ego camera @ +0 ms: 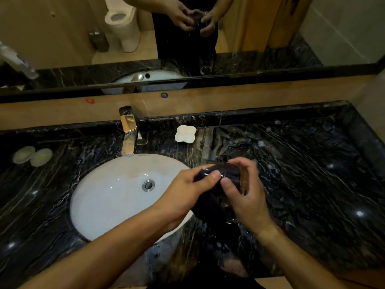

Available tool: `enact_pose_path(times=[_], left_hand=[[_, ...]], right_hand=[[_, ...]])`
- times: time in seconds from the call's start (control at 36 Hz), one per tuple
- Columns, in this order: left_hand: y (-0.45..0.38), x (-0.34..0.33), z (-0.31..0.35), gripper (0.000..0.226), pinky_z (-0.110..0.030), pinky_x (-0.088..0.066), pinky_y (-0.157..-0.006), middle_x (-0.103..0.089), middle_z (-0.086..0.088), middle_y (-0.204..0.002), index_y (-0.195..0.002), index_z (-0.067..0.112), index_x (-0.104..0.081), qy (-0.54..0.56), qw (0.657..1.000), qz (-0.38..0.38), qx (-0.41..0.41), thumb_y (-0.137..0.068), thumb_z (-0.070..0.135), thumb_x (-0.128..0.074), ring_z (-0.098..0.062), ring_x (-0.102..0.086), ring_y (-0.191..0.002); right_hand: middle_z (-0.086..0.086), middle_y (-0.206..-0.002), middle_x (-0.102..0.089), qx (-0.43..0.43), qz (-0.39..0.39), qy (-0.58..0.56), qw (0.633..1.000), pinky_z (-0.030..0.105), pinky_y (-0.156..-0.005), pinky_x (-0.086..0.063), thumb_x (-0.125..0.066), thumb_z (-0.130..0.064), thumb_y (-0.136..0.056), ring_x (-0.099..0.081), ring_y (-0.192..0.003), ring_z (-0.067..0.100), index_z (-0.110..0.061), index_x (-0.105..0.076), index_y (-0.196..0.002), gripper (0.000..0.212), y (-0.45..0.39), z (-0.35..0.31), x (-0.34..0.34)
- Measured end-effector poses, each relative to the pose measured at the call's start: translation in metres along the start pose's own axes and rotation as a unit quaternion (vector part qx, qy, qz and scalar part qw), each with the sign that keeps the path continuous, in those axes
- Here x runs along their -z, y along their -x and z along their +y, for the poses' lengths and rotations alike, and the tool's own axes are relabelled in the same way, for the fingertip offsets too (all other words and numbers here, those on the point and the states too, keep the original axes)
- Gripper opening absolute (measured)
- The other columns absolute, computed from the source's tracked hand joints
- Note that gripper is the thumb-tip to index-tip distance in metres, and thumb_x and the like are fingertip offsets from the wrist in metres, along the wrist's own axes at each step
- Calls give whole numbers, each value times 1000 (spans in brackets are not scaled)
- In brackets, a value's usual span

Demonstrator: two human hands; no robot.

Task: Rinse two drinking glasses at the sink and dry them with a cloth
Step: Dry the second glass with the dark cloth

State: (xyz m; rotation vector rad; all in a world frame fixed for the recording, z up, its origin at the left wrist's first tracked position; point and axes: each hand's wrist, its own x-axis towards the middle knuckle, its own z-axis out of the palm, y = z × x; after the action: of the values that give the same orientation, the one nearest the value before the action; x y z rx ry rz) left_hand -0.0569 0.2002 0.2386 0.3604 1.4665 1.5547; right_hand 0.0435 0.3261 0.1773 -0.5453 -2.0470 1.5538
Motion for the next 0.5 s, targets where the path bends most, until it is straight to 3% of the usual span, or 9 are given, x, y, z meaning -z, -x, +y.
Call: enact_pose_path(times=[0.08, 0.14, 0.19, 0.25, 0.31, 0.33, 0.39, 0.44, 0.5], left_hand=[[2, -3, -2, 21, -26, -55, -89, -74, -4, -108, -113, 29, -71, -137, 988, 14, -68, -94, 23, -68, -13, -70, -100], [2, -2, -10, 29, -29, -53, -92, -62, 4, -114, -117, 33, -67, -276, 951, 17, -135, -88, 34, -68, -11, -64, -103], [1, 3, -20, 42, -36, -53, -91, -47, 7, -127, -130, 26, -59, -438, 874, -17, -208, -90, 38, -63, -15, -60, -107], [-1, 14, -23, 50, -42, -57, -77, -38, 4, -138, -141, 23, -47, -582, 760, -67, -280, -95, 39, -57, -22, -58, -106], [-3, 25, -23, 55, -41, -58, -66, -35, 0, -143, -145, 24, -40, -654, 674, -123, -322, -95, 33, -60, -22, -54, -108], [-3, 29, -23, 56, -40, -58, -66, -35, 0, -144, -146, 25, -39, -661, 660, -138, -328, -95, 31, -61, -21, -51, -110], [-4, 33, -27, 52, -37, -57, -78, -39, 3, -142, -145, 27, -43, -619, 706, -132, -318, -97, 32, -60, -17, -51, -116], [-4, 29, -32, 43, -27, -50, -93, -47, 7, -135, -139, 27, -53, -501, 821, -85, -261, -97, 31, -60, -9, -54, -117], [-6, 20, -27, 30, -21, -47, -94, -61, 5, -121, -125, 22, -64, -312, 938, -17, -153, -96, 21, -65, -6, -61, -110]], right_hand=[[-20, -95, -66, -40, 42, -53, 997, 16, -71, -49, -57, -49, -84, -66, -85, 4, -31, -56, -106, 29, -4, -11, -5], [-13, -76, -66, -154, 50, -154, 975, 21, -51, -47, -56, -46, -89, -62, -65, 8, -18, -60, -99, 30, -9, -23, -8], [0, -61, -60, -327, 4, -253, 910, 19, -32, -31, -55, -46, -94, -51, -43, 13, -12, -64, -89, 35, -16, -26, -2], [12, -63, -59, -457, -115, -293, 832, 12, -28, -25, -53, -50, -94, -48, -35, 15, -11, -68, -86, 43, -22, -25, 9], [18, -68, -62, -510, -216, -299, 777, 11, -26, -24, -50, -57, -93, -49, -35, 16, -9, -71, -88, 52, -23, -21, 16], [19, -69, -64, -515, -238, -297, 768, 12, -27, -24, -48, -59, -93, -49, -35, 15, -10, -72, -89, 55, -23, -18, 17], [15, -70, -65, -497, -234, -303, 779, 14, -31, -30, -47, -63, -92, -52, -38, 15, -14, -74, -91, 56, -20, -18, 14], [11, -81, -68, -435, -176, -305, 829, 18, -37, -37, -50, -64, -90, -59, -49, 17, -19, -72, -96, 50, -15, -19, 8], [7, -103, -67, -319, -103, -251, 908, 25, -41, -45, -57, -59, -88, -68, -68, 17, -29, -63, -109, 37, -9, -16, 2]])
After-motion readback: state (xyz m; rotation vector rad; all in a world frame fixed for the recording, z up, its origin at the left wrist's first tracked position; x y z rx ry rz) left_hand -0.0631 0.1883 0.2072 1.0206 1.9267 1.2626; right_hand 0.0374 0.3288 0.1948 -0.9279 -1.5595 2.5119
